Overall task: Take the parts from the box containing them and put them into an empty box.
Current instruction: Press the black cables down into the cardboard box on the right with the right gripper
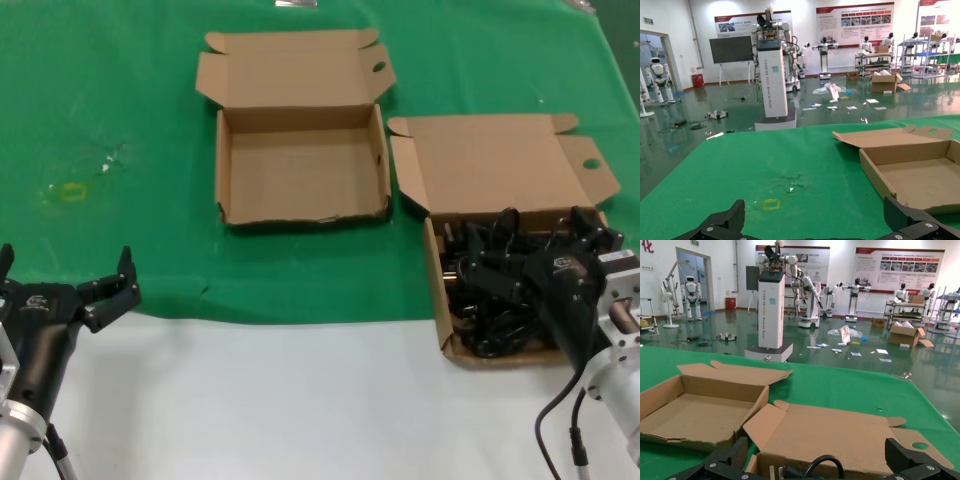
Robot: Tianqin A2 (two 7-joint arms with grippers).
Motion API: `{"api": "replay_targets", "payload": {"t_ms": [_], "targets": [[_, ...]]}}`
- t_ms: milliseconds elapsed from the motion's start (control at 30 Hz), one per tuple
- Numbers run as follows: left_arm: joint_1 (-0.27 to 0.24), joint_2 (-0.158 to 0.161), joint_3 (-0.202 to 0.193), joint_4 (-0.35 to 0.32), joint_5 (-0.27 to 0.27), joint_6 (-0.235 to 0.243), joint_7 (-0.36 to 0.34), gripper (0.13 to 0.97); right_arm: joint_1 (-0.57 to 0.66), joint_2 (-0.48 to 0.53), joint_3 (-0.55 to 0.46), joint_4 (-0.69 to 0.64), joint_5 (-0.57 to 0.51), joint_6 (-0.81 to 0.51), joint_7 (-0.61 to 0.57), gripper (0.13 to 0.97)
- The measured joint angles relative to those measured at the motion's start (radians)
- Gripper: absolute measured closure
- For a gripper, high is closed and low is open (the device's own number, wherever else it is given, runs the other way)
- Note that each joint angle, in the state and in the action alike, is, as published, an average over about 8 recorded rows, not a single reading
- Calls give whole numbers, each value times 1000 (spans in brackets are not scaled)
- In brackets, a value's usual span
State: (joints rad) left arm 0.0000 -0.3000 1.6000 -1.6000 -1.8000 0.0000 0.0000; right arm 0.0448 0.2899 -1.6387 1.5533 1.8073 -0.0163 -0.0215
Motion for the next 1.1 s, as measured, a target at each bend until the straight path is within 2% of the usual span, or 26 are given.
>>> {"api": "replay_targets", "payload": {"t_ms": [967,1100], "targets": [[0,0,0,0,0,0,0,137,0,0,0,0,0,0,0,129],[0,0,0,0,0,0,0,169,0,3,-2,1,1,2,1,129]]}}
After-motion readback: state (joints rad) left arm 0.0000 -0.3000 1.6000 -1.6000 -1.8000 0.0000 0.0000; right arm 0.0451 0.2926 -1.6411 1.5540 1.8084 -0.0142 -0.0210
